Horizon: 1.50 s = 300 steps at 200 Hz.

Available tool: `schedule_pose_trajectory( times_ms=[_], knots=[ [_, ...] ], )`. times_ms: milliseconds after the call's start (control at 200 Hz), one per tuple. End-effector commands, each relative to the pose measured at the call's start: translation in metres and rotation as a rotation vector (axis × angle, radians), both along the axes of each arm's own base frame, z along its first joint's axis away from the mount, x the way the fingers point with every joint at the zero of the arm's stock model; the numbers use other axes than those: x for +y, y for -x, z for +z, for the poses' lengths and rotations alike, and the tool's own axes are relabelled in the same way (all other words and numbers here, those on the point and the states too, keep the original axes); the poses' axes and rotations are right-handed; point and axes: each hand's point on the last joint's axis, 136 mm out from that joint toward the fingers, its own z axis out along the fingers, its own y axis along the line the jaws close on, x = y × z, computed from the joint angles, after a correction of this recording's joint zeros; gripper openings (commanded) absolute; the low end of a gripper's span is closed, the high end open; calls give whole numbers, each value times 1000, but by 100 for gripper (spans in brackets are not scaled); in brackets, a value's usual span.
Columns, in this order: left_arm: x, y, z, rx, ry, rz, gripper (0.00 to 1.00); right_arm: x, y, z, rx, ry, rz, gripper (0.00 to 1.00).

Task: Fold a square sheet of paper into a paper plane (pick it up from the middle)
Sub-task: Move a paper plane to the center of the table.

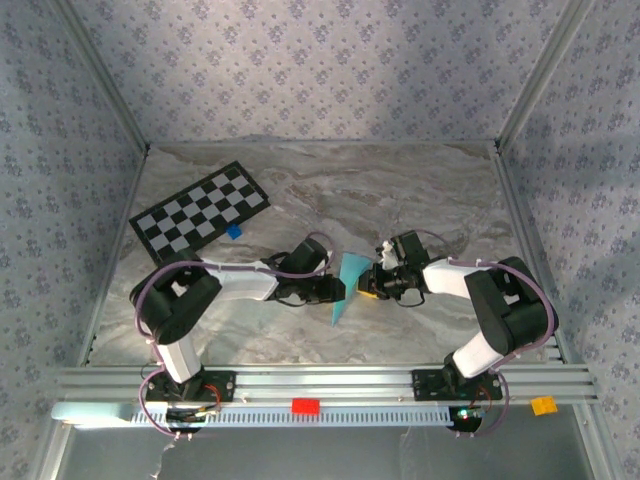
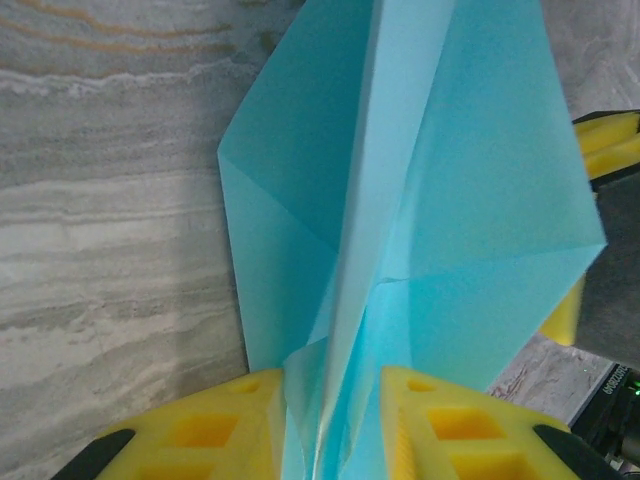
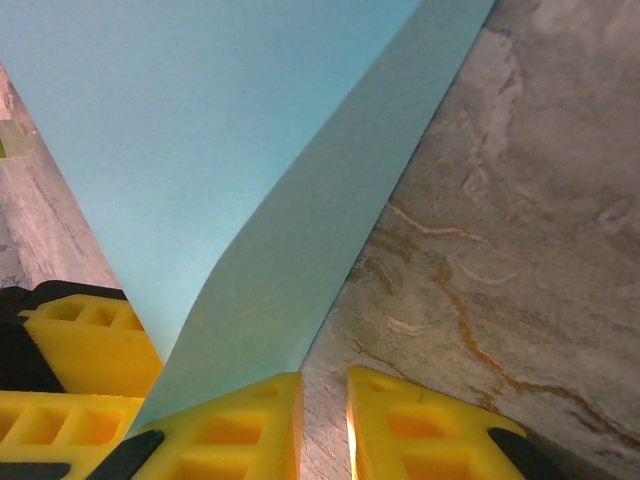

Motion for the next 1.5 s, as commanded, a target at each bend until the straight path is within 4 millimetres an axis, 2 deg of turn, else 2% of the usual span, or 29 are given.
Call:
schedule_pose_trajectory(
  times_ms=[0,270,735,800,905,1084,1204,1494],
  knots=[
    [-12,0,6,-13,27,-41,29,3,4,-2,22,-8,7,20],
    [-17,0,7,-14,36,-54,24,3,4,-2,21,-7,7,20],
    [-17,-1,6,-2,6,-46,6,-1,-1,-1,1,9,-13,20],
    [-11,-4,5,-15,-46,-26,4,-5,-3,2,-19,19,-30,20],
    [0,-12,17,-75,-105,19,2,-12,-8,11,-54,22,-58,20],
    [51,-28,32,-175,-357,142,1,-33,-14,26,-137,63,-133,21],
    [79,-31,39,-206,-495,179,1,-42,-15,36,-178,82,-168,21],
    [88,-32,41,-221,-564,163,1,-42,-17,41,-187,77,-184,22]
  ],
)
